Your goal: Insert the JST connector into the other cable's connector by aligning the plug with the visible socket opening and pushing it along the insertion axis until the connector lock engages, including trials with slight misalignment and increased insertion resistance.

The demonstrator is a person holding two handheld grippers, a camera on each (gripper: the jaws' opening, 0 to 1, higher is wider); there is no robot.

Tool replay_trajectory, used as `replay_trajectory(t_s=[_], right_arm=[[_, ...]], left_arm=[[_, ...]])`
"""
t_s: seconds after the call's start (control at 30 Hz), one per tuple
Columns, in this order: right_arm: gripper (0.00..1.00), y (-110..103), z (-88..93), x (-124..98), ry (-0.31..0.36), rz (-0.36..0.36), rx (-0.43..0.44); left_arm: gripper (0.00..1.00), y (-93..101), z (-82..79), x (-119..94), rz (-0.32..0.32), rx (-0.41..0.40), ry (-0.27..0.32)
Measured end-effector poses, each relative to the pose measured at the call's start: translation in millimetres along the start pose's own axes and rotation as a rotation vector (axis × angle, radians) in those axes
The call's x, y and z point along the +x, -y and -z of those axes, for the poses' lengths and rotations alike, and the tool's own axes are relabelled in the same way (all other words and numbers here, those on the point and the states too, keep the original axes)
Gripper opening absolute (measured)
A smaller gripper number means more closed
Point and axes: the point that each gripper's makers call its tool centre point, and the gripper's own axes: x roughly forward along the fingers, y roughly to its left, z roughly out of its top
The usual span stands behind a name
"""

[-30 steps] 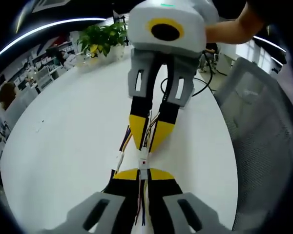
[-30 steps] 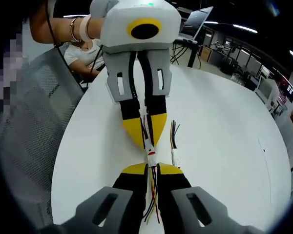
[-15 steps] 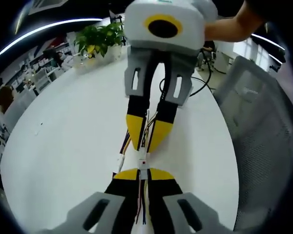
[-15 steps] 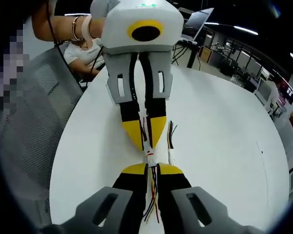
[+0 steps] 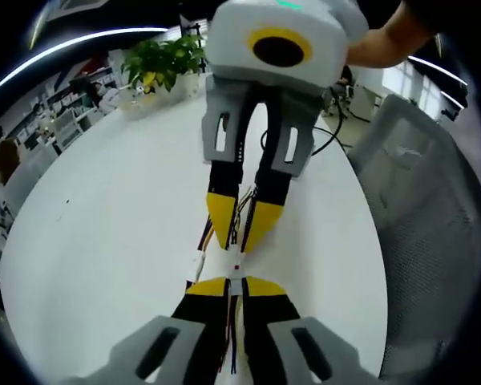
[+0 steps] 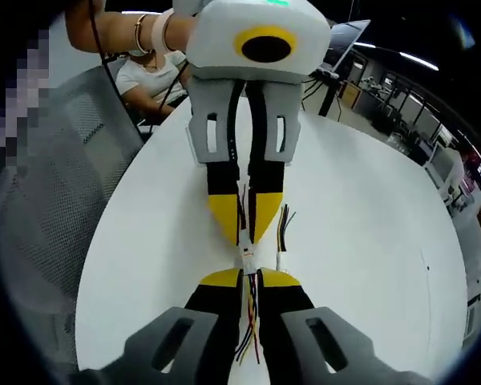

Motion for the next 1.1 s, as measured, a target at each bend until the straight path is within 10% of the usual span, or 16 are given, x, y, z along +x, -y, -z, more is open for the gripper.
replay_trajectory(t_s=[1.1], right_arm=[[0.03,-1.6,-3.1,-7.7,0.066,0.007,0.099]], left_arm=[[0.00,4.7,-14.5,-2.8,0.020,0.049,0.046]])
